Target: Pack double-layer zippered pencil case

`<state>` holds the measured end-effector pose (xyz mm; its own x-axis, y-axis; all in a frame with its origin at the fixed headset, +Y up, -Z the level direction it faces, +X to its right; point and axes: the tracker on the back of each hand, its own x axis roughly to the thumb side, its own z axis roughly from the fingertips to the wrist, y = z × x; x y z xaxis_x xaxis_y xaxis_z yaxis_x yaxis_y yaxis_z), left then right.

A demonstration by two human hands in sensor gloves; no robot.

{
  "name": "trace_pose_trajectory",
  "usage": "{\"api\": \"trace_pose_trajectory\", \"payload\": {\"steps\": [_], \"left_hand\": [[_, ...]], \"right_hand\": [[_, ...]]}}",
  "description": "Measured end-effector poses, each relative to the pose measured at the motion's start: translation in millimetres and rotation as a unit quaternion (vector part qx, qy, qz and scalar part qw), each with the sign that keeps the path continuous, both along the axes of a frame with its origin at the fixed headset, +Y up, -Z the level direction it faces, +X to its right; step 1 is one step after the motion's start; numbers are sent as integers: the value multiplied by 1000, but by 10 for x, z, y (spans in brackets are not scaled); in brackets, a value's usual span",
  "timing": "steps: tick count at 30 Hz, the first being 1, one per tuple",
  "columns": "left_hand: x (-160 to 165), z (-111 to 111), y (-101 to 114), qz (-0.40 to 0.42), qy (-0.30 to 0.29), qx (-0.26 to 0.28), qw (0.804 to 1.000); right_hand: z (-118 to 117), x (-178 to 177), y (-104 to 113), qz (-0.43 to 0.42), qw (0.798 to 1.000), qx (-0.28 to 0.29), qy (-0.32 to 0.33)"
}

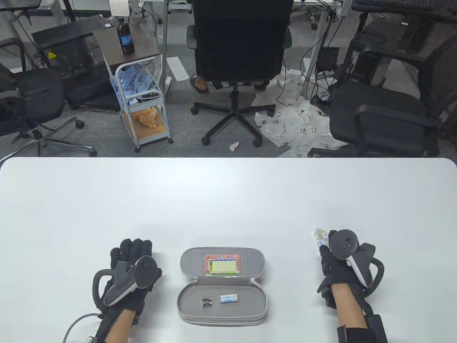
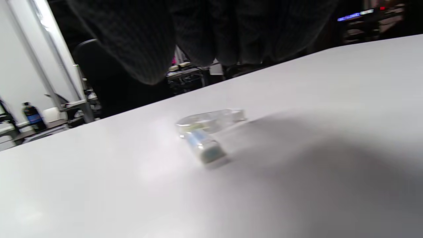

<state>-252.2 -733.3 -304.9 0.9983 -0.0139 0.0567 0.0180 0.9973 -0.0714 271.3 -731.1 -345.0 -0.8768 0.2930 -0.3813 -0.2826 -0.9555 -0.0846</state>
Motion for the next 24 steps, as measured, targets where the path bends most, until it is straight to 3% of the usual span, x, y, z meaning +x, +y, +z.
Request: {"api": "trace_pose_trajectory", "payload": {"steps": [7,19,24], "left_hand": [[35,-12,-17,2,-7,-4,1000],[82,-35,-29,2,-13,-4,1000],[87,-32,-20,7,-19,1,1000]], "right_hand": [[-161,19,-212,49,995,-81,-27],[-399,-259,-299,148,977,-144,-54],[-452,-353,-268,148,972,-180,-7]]}}
